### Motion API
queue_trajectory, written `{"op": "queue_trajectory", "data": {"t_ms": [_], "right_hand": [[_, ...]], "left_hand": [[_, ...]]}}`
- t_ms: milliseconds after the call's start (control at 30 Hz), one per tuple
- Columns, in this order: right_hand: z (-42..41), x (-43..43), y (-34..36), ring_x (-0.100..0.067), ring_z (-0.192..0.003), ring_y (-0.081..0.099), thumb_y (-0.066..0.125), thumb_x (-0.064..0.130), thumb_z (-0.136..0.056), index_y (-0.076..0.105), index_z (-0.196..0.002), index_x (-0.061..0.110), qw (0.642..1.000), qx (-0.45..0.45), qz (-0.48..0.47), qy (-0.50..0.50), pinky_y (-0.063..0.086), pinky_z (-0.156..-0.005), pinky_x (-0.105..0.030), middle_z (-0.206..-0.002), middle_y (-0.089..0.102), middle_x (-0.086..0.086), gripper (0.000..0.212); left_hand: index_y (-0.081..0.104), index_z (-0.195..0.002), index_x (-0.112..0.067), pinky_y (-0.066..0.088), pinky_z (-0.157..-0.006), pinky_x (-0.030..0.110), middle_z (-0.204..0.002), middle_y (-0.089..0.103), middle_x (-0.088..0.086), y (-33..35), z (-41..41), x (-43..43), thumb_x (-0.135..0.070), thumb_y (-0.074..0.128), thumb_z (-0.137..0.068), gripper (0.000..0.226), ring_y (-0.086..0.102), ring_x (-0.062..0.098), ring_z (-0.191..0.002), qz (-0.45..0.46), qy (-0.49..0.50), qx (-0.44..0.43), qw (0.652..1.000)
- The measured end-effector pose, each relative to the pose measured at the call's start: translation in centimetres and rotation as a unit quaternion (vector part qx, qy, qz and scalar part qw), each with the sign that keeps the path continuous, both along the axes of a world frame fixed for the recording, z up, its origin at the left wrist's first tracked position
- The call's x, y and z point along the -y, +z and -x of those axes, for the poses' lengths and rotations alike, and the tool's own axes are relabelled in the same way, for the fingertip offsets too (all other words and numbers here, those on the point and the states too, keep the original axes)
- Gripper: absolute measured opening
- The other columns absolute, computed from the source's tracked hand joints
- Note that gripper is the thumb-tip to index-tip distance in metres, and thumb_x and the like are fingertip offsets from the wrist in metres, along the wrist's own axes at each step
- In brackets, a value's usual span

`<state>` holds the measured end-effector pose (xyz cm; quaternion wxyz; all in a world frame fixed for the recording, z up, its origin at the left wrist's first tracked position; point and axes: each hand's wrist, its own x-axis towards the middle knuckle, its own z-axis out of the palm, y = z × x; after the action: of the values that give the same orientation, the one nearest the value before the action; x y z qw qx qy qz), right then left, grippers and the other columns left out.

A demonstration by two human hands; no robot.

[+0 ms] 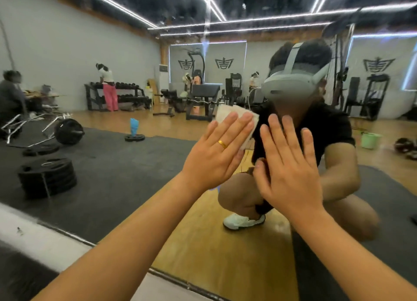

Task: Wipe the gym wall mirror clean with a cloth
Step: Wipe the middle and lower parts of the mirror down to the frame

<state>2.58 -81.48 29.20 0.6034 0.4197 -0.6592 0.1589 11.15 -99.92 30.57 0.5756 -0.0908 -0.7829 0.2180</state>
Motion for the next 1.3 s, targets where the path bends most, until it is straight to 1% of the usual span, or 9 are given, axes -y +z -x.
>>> {"op": "queue_trajectory", "data": {"t_ms": [233, 467, 667, 767, 933, 1000, 1100, 1200, 1300], "right_hand": [[0.3, 0.6, 0.2, -0.033, -0.156, 0.023, 0.051, 0.025, -0.098, 0.033, -0.159, 0.004, 1.0, -0.027, 0.011, -0.007, 0.02, -0.125, -0.058, -0.167, 0.026, -0.015, 0.067], [0.5, 1.0, -0.2, -0.031, -0.156, 0.023, 0.052, 0.025, -0.098, 0.036, -0.158, 0.005, 1.0, -0.017, 0.023, 0.003, 0.02, -0.126, -0.056, -0.167, 0.028, -0.013, 0.065], [0.5, 0.6, -0.1, -0.032, -0.156, 0.023, 0.054, 0.024, -0.096, 0.036, -0.158, 0.005, 1.0, -0.016, 0.014, -0.001, 0.019, -0.126, -0.056, -0.167, 0.027, -0.014, 0.067], [0.5, 0.7, 0.0, -0.032, -0.156, 0.024, 0.055, 0.023, -0.095, 0.037, -0.158, 0.004, 1.0, -0.019, 0.021, 0.001, 0.02, -0.126, -0.056, -0.167, 0.028, -0.014, 0.068], [0.4, 0.9, 0.0, -0.032, -0.156, 0.025, 0.055, 0.022, -0.094, 0.038, -0.157, 0.005, 1.0, -0.017, 0.02, 0.009, 0.018, -0.127, -0.055, -0.167, 0.027, -0.013, 0.068], [0.2, 0.9, 0.0, -0.032, -0.156, 0.025, 0.055, 0.023, -0.094, 0.039, -0.157, 0.005, 0.999, -0.017, 0.023, 0.014, 0.018, -0.127, -0.054, -0.166, 0.029, -0.013, 0.067], [0.3, 0.9, 0.2, -0.032, -0.156, 0.025, 0.052, 0.024, -0.095, 0.039, -0.157, 0.005, 1.0, -0.02, 0.018, 0.006, 0.018, -0.126, -0.055, -0.166, 0.029, -0.013, 0.066], [0.5, 0.6, 0.1, -0.032, -0.156, 0.024, 0.05, 0.025, -0.096, 0.037, -0.157, 0.005, 1.0, -0.021, 0.016, -0.003, 0.019, -0.126, -0.055, -0.167, 0.028, -0.013, 0.066], [0.5, 0.7, 0.0, -0.032, -0.156, 0.023, 0.049, 0.025, -0.097, 0.035, -0.158, 0.005, 1.0, -0.025, 0.018, -0.003, 0.017, -0.127, -0.055, -0.167, 0.026, -0.014, 0.066]], "left_hand": [[0.03, -0.159, -0.006, 0.023, -0.125, 0.053, -0.166, 0.033, 0.014, 7.3, 0.0, 0.0, -0.019, 0.035, -0.107, 0.054, 0.026, 0.031, -0.156, -0.04, -0.018, -0.038, 0.998], [0.03, -0.16, -0.006, 0.026, -0.125, 0.051, -0.167, 0.03, 0.013, 3.6, -1.1, 1.4, -0.021, 0.035, -0.109, 0.054, 0.025, 0.029, -0.156, -0.077, 0.014, -0.032, 0.996], [0.02, -0.163, -0.005, 0.007, -0.131, 0.04, -0.172, 0.017, 0.011, 10.5, -0.6, 2.2, -0.022, 0.023, -0.108, 0.058, 0.009, 0.027, -0.16, -0.36, -0.032, -0.174, 0.916], [0.029, -0.16, -0.002, 0.016, -0.128, 0.052, -0.168, 0.027, 0.014, 10.6, 0.8, -1.1, -0.013, 0.037, -0.105, 0.056, 0.017, 0.031, -0.157, -0.258, -0.065, -0.134, 0.954], [0.032, -0.158, 0.0, 0.016, -0.129, 0.047, -0.166, 0.03, 0.017, 10.1, -0.5, -0.5, -0.009, 0.042, -0.104, 0.055, 0.022, 0.033, -0.156, -0.078, -0.034, -0.031, 0.996], [0.025, -0.162, -0.004, 0.009, -0.13, 0.033, -0.17, 0.022, 0.013, 10.5, -1.8, 2.5, -0.011, 0.036, -0.107, 0.056, 0.014, 0.03, -0.159, -0.158, -0.021, -0.061, 0.985], [0.017, -0.165, -0.013, -0.005, -0.116, 0.004, -0.173, 0.013, 0.003, 10.6, -2.9, 5.3, -0.021, 0.026, -0.11, 0.056, 0.005, 0.021, -0.16, -0.353, -0.041, -0.169, 0.919], [0.021, -0.164, -0.008, -0.004, -0.123, 0.015, -0.172, 0.018, 0.006, 8.3, -1.1, 1.9, -0.021, 0.027, -0.107, 0.058, 0.009, 0.026, -0.16, -0.373, -0.045, -0.188, 0.908], [0.026, -0.162, -0.004, 0.017, -0.128, 0.052, -0.17, 0.022, 0.011, 3.5, -0.5, -1.5, -0.015, 0.034, -0.106, 0.057, 0.012, 0.029, -0.159, -0.237, -0.052, -0.073, 0.967]]}}
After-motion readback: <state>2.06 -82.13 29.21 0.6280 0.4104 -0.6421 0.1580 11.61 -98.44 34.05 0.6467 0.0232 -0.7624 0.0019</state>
